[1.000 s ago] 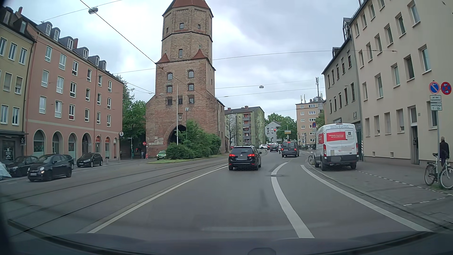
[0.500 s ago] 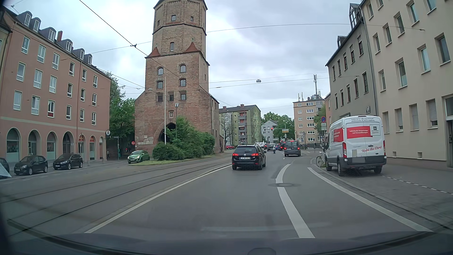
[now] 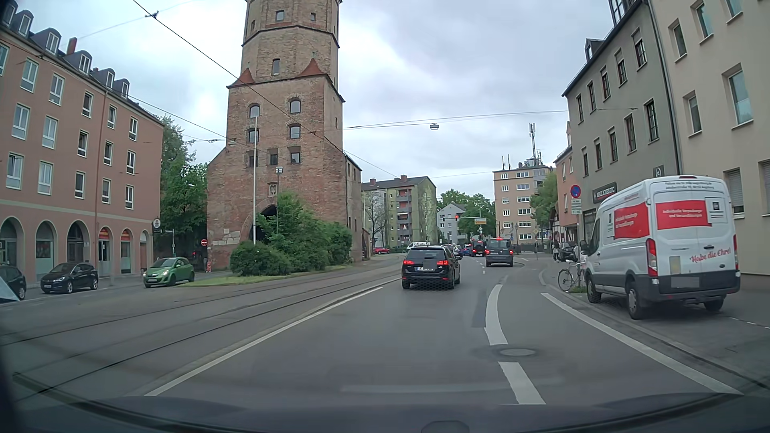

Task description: Follow the waypoints while adhering to traffic rules and regulations

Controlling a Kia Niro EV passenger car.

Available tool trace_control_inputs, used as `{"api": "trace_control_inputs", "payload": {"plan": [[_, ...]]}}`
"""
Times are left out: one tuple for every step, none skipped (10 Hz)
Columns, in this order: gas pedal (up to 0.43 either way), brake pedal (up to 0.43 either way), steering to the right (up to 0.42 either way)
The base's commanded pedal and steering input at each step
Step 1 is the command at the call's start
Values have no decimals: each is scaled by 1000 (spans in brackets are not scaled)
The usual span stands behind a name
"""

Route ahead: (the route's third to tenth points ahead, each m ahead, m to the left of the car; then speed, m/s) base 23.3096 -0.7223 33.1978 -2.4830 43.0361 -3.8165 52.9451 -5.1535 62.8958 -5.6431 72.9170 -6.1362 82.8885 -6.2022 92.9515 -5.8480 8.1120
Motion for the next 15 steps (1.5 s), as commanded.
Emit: {"api": "trace_control_inputs", "payload": {"plan": [[177,0,34],[169,0,34],[169,0,34],[169,0,34],[169,0,34],[169,0,34],[157,0,34],[138,0,34],[98,0,35],[47,0,35],[39,0,35],[28,0,35],[0,0,35],[0,0,35],[0,0,35]]}}
